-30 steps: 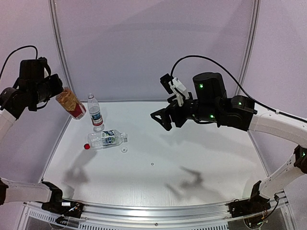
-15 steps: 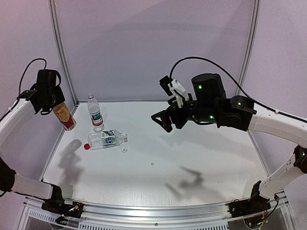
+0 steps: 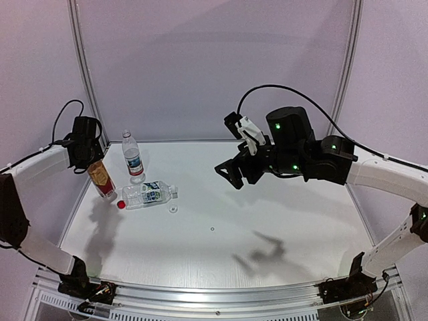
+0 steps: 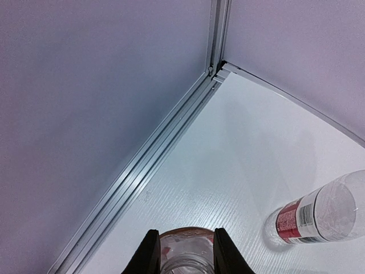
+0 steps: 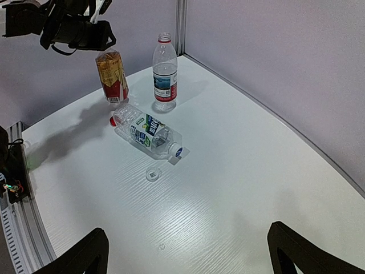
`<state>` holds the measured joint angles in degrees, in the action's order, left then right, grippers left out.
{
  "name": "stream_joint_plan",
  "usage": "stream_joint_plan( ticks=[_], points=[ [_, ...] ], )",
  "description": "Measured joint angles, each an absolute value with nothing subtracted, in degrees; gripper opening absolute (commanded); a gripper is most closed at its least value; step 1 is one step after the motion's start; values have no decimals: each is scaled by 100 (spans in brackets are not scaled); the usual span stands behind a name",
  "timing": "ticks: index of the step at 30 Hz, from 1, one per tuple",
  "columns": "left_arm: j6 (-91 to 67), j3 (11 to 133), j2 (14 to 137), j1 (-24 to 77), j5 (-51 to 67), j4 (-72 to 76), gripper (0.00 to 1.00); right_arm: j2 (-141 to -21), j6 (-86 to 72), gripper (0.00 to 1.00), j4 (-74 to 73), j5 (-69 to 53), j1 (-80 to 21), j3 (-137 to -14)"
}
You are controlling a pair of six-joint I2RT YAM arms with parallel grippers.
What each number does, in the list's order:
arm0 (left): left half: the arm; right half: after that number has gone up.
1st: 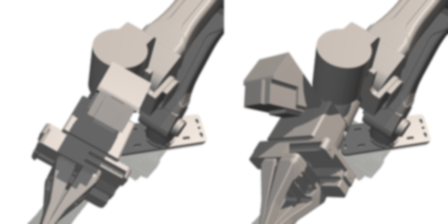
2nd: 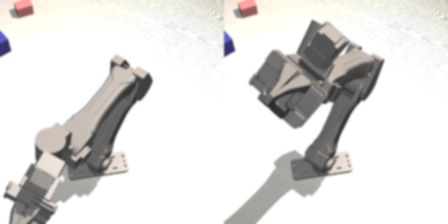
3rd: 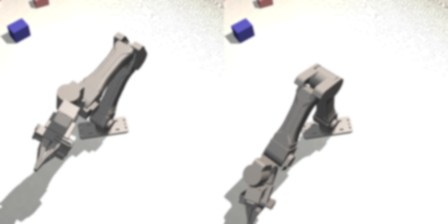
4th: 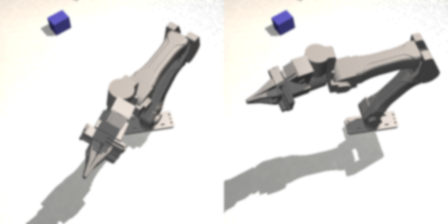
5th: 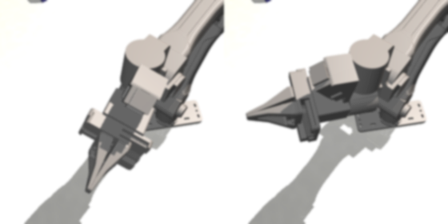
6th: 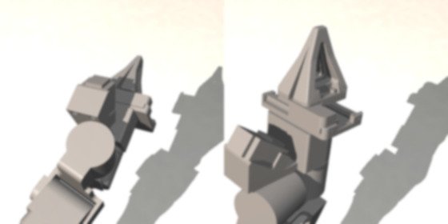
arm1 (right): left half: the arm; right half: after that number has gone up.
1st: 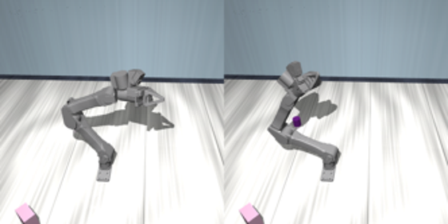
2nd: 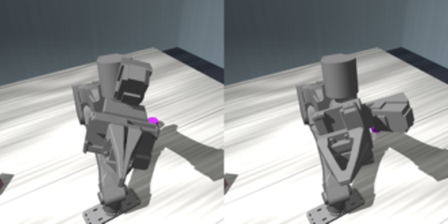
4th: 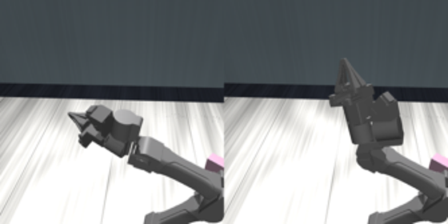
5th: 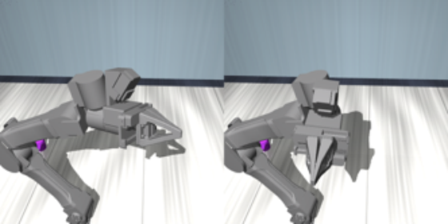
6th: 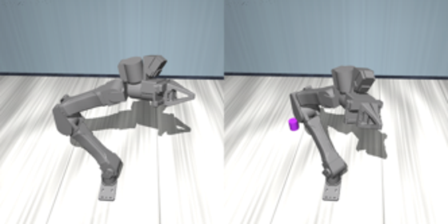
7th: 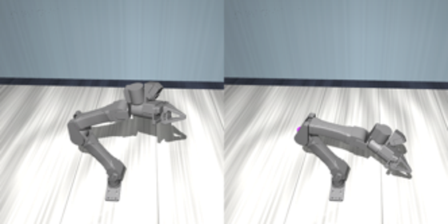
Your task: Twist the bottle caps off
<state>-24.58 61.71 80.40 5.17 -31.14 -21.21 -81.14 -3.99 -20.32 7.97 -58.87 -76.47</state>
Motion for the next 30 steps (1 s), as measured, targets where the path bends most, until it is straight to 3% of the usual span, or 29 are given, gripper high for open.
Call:
stream_joint_plan(
  ticks=[5,14,17,19,21,30],
  points=[
    [-2571,6049,8114,517,-3201,-1887,13,-8066,-419,99,-2038,803,-5887,-7620],
    [-2657,5745,8110,517,-3162,-1612,21,-8066,-434,99,-2036,784,-5887,-7620],
    [-2650,5616,8088,519,-3103,-1533,34,-8066,-440,99,-2034,764,-5887,-7620],
    [-2655,5557,8012,519,-3020,-1479,49,-8066,-440,99,-2032,744,-5887,-7620],
    [-2681,5524,7931,523,-2991,-1468,56,-8068,-440,99,-2034,729,-5887,-7620],
    [-2694,5454,7627,617,-3041,-1470,70,-8068,-438,99,-2034,701,-5887,-7620]
  ],
)
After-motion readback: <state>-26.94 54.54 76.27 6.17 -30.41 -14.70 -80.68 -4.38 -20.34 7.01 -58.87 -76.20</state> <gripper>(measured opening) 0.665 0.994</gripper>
